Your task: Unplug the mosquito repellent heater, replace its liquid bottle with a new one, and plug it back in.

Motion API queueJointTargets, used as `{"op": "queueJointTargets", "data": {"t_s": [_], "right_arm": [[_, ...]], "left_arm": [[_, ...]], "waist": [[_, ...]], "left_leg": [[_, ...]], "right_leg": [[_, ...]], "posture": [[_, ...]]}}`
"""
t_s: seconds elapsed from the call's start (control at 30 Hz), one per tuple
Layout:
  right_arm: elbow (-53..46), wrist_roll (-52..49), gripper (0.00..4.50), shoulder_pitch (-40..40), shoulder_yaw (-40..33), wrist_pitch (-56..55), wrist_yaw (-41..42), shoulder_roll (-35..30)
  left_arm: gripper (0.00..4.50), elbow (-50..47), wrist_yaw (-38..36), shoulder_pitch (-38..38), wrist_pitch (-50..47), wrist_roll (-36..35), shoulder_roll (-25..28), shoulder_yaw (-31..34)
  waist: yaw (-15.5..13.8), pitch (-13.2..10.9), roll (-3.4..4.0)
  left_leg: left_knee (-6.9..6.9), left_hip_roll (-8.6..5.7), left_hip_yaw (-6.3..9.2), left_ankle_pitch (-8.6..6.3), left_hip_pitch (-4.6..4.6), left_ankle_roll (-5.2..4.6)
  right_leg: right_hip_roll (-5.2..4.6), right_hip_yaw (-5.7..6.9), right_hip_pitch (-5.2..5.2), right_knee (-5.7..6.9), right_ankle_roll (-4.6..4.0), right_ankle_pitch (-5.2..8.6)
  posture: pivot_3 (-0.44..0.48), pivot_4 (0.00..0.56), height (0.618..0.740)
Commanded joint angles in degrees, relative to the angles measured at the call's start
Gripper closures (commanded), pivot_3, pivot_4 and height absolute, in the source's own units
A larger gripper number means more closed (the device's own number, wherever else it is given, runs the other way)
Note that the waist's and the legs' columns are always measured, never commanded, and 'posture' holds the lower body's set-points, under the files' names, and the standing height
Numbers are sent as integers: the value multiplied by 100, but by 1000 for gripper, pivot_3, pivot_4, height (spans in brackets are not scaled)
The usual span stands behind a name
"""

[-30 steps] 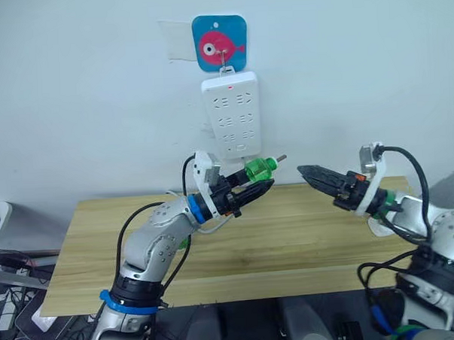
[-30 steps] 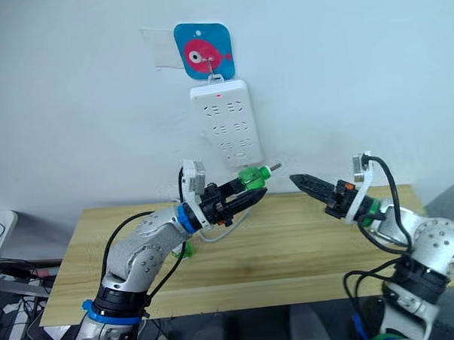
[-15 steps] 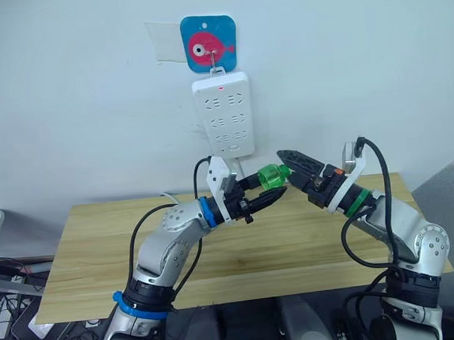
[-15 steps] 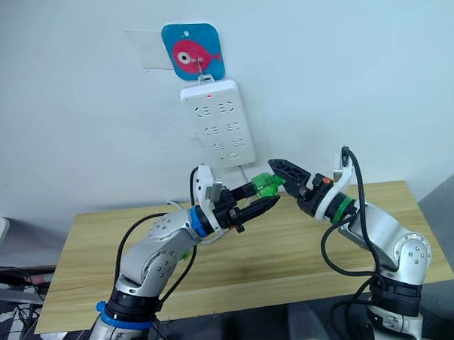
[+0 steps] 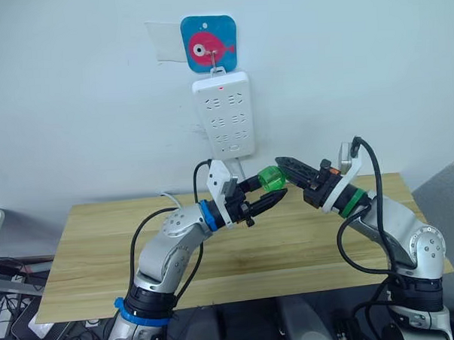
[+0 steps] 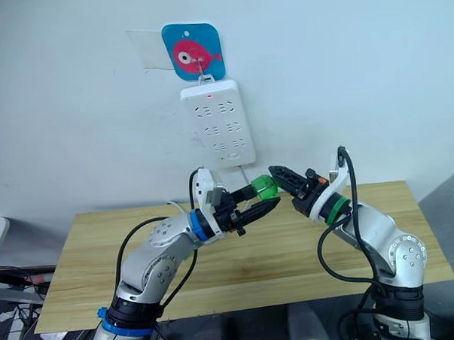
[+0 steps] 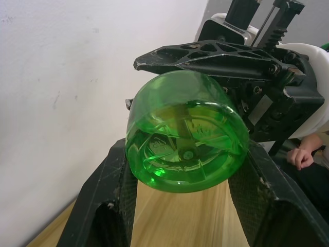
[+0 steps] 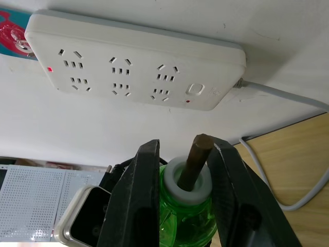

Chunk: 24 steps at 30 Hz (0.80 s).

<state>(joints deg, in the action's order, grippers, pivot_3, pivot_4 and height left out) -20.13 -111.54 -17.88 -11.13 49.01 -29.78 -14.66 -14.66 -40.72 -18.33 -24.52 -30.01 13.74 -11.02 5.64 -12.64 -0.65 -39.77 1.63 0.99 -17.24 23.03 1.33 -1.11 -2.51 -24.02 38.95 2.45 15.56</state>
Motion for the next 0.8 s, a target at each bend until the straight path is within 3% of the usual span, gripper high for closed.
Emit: {"op": "queueJointTargets", "data": {"t_s": [0.03,0.17,0.3,0.4,0.5,0.6,0.8], "right_arm": [[-219,-146,3602,12,26,-103,151,-135],[76,576,3602,232,-34,-31,627,-838],[-7,3137,3602,680,539,-196,2218,-1843],[330,5570,3602,979,1420,-1375,3227,-2239],[1319,7541,3602,898,1992,-2977,3661,-2009],[2692,8900,3602,666,2220,-4488,3761,-1515],[4489,9848,3602,229,1983,-5875,3931,-742]], "left_arm": [[1079,-226,-93,-22,-34,28,59,-82],[0,-195,-258,30,-100,162,532,28],[0,-291,-522,381,87,371,1044,-3],[0,-371,-627,507,105,537,1210,-169],[0,-503,-723,412,-91,470,1188,-347],[0,-547,-837,321,-171,513,1219,-509],[0,-556,-823,280,-59,686,1268,-510]], "waist": [[-6,0,0],[-40,-1,0],[-79,-2,0],[-82,-3,-2],[-89,-4,-3],[-86,-5,-5],[-98,-5,-4]], "left_leg": [[0,0,0,0,0,0],[0,-1,0,0,0,0],[14,0,-3,0,-4,0],[19,0,-4,0,-5,0],[16,-1,-4,0,-6,1],[12,-3,-12,1,-10,1],[18,3,-12,1,-12,2]], "right_leg": [[0,0,0,0,0,0],[0,1,0,-1,0,0],[0,0,-1,-10,1,1],[0,0,-4,-12,3,3],[0,-1,-3,-7,4,3],[-2,-6,-2,-6,4,3],[-1,-7,-5,-2,0,1]], "posture": [[-137,217,740],[-119,224,740],[-114,227,740],[-101,225,740],[-89,220,740],[-71,217,740],[-47,208,740]]}}
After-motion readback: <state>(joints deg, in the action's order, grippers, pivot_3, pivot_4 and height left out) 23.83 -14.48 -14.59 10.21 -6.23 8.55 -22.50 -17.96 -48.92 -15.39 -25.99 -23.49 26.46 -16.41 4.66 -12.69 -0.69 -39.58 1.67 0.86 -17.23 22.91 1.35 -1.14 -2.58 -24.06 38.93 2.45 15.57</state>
